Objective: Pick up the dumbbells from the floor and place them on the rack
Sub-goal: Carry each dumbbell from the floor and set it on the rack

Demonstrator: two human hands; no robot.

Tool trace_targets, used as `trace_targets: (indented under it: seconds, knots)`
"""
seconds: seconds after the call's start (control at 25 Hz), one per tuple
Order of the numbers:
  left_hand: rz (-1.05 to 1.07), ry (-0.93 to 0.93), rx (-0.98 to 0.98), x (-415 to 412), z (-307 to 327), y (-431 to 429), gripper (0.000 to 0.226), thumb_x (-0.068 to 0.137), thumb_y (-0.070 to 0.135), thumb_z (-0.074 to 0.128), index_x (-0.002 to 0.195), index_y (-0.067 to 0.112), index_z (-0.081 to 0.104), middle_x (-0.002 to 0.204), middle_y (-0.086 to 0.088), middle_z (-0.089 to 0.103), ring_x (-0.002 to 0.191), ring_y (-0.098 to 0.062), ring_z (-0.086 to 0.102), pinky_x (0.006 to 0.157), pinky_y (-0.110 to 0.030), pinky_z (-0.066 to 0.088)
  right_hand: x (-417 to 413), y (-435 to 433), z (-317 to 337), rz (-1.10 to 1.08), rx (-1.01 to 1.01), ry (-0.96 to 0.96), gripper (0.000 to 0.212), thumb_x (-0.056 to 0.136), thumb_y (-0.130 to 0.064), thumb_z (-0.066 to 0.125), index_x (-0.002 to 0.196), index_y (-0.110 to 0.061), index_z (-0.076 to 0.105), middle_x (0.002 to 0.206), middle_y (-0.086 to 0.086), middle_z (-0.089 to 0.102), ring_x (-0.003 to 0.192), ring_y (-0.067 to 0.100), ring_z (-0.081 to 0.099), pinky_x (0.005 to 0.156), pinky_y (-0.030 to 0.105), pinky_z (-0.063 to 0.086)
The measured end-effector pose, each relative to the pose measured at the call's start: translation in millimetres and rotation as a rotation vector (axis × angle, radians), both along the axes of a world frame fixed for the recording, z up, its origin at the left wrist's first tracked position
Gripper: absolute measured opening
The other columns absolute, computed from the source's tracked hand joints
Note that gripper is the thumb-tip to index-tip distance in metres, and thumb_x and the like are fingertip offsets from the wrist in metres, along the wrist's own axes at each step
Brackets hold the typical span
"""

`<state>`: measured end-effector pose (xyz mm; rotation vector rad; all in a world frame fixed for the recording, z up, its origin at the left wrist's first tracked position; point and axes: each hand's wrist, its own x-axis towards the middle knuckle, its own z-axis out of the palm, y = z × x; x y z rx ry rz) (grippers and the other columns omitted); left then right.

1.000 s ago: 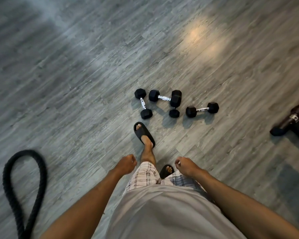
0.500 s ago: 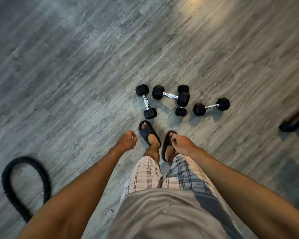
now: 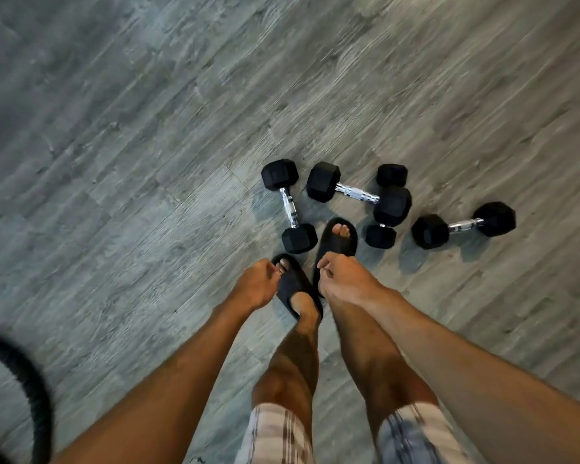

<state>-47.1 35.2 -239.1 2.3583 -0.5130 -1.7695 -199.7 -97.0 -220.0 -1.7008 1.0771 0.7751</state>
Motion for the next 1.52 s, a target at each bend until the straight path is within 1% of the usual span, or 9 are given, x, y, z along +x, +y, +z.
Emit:
trace_targets:
  seconds: [0.16,0.32,0.52,0.68,0.8,0.92,1.08,1.36,1.52]
  knots:
    - [0.122,0.013,0.036,21,-112,-29,0.013,0.098,0.018,0.05,0.101,0.008,0.058,0.09,-0.018,0.07,0.068,-0.024,0.066,0.066,-0.033,0.054,32,-21,-117,-0.03,0.022,-0.009,0.018,0.095,-0.021,0.05,0.106,-0.016,0.064,0.103,0.009,0.07,0.107,0.028,0.062,0.089,0.033,0.047]
    - [0.289,0.04,0.06,39,-199,-59,0.016,0.1,0.016,0.049,0.108,0.004,0.056,0.088,-0.016,0.068,0.074,-0.024,0.066,0.078,-0.041,0.057,58,-39,-208,-0.068,0.02,0.046,0.03,0.095,-0.029,0.054,0.123,-0.016,0.057,0.114,0.008,0.068,0.118,0.029,0.054,0.082,0.03,0.032]
    - [0.638,0.079,0.021,39,-295,-100,0.006,0.091,0.017,0.058,0.088,0.013,0.062,0.076,-0.004,0.061,0.076,-0.02,0.058,0.069,-0.033,0.048,75,-38,-305,-0.238,0.081,0.036,0.044,0.087,-0.032,0.067,0.124,-0.014,0.057,0.117,0.01,0.066,0.113,0.027,0.06,0.097,0.039,0.048]
    - [0.85,0.168,0.014,33,-343,-124,0.019,0.079,0.027,0.07,0.092,0.013,0.066,0.084,-0.004,0.068,0.085,-0.022,0.063,0.075,-0.034,0.051,84,-35,-343,-0.402,0.165,-0.042,0.017,0.087,-0.023,0.069,0.101,-0.015,0.063,0.097,0.003,0.068,0.091,0.018,0.063,0.07,0.026,0.047]
    - [1.002,0.265,-0.01,33,-356,-136,0.017,0.091,0.018,0.063,0.102,0.005,0.063,0.08,-0.007,0.066,0.072,-0.019,0.065,0.064,-0.032,0.058,88,-37,-356,-0.424,0.244,-0.037,0.021,0.089,-0.021,0.068,0.109,-0.013,0.067,0.095,0.001,0.068,0.087,0.014,0.063,0.063,0.019,0.042]
    - [1.019,0.292,-0.007,37,-351,-139,0.012,0.097,0.019,0.058,0.092,0.008,0.058,0.073,-0.007,0.061,0.061,-0.017,0.06,0.055,-0.028,0.057,92,-37,-356,-0.454,0.292,-0.022,0.022,0.093,-0.024,0.064,0.107,-0.009,0.068,0.099,0.008,0.073,0.092,0.02,0.069,0.075,0.026,0.048]
    - [1.031,0.304,0.002,34,-308,-137,0.016,0.096,0.021,0.058,0.085,0.009,0.058,0.07,-0.006,0.059,0.061,-0.018,0.06,0.061,-0.031,0.057,88,-35,-315,-0.416,0.284,-0.032,0.016,0.095,-0.023,0.061,0.08,-0.018,0.059,0.072,0.0,0.065,0.062,0.011,0.06,0.061,0.024,0.044]
    - [1.063,0.286,0.037,18,-125,-134,0.012,0.096,0.016,0.059,0.087,0.007,0.058,0.076,-0.01,0.061,0.067,-0.022,0.062,0.05,-0.026,0.057,67,-36,-141,-0.396,0.285,-0.073,0.003,0.093,-0.022,0.064,0.092,-0.021,0.061,0.094,0.009,0.069,0.094,0.026,0.066,0.081,0.031,0.047]
    - [1.034,0.281,0.038,1,9,-131,0.012,0.093,0.015,0.063,0.085,0.007,0.061,0.077,-0.01,0.063,0.068,-0.022,0.063,0.072,-0.037,0.059,45,-39,-10,-0.37,0.243,-0.041,0.023,0.089,-0.03,0.069,0.104,-0.013,0.068,0.103,0.012,0.073,0.1,0.026,0.067,0.081,0.032,0.05]
